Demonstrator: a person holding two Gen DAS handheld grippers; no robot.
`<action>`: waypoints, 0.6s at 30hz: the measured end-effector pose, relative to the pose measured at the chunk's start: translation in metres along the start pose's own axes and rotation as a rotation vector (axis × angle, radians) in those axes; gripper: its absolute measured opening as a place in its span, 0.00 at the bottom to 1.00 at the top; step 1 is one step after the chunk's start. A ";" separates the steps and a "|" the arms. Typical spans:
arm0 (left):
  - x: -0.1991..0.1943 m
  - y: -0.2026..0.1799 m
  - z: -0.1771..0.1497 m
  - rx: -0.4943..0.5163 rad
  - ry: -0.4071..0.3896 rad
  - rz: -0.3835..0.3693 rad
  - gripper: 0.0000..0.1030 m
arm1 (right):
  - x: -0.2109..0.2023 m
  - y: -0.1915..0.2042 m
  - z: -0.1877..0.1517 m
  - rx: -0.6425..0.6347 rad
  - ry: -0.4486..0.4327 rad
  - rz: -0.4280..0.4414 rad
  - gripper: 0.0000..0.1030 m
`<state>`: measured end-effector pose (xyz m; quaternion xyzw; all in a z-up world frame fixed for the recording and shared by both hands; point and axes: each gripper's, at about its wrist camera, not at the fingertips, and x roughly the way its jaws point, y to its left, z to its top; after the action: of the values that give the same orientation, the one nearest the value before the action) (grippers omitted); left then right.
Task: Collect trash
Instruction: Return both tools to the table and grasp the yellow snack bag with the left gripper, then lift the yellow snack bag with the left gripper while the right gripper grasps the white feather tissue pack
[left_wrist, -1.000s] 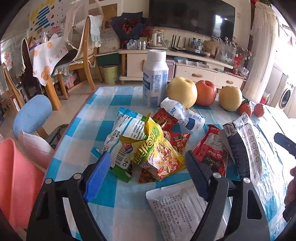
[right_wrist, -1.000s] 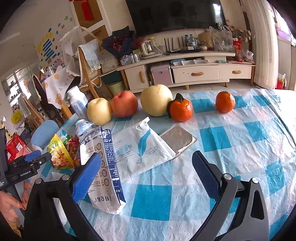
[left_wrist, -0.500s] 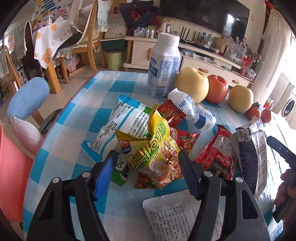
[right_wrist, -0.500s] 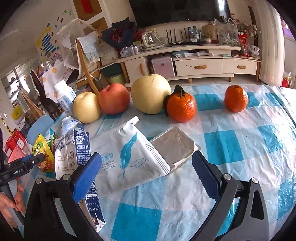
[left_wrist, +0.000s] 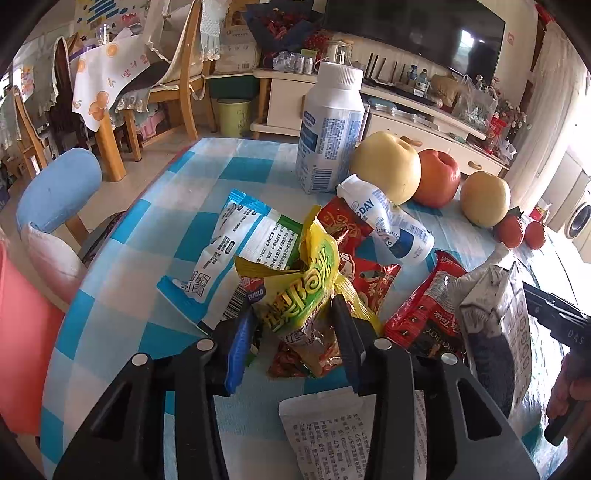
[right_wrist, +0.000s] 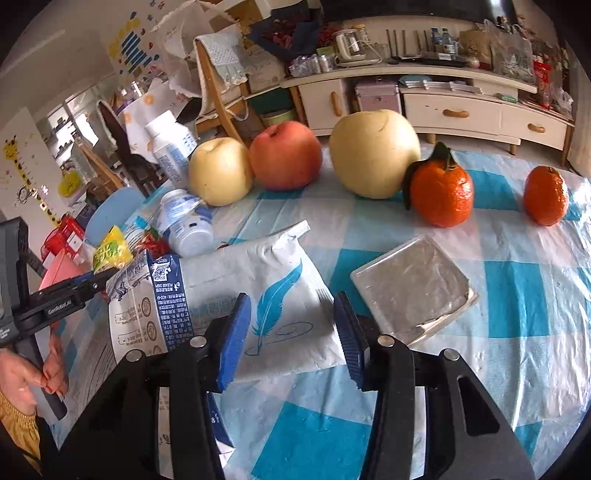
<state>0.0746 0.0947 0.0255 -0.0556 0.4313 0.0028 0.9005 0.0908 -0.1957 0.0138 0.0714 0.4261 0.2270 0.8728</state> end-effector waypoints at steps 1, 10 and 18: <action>-0.001 0.000 -0.001 0.002 0.002 -0.001 0.40 | -0.001 0.006 -0.001 -0.022 0.018 0.019 0.46; -0.011 0.001 -0.007 0.012 0.017 -0.043 0.36 | -0.002 0.083 -0.027 -0.272 0.185 0.237 0.45; -0.017 0.006 -0.011 0.015 0.017 -0.063 0.34 | -0.017 0.099 -0.037 -0.290 0.178 0.215 0.68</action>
<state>0.0554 0.1000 0.0317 -0.0625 0.4368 -0.0290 0.8969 0.0196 -0.1181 0.0342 -0.0303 0.4544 0.3833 0.8035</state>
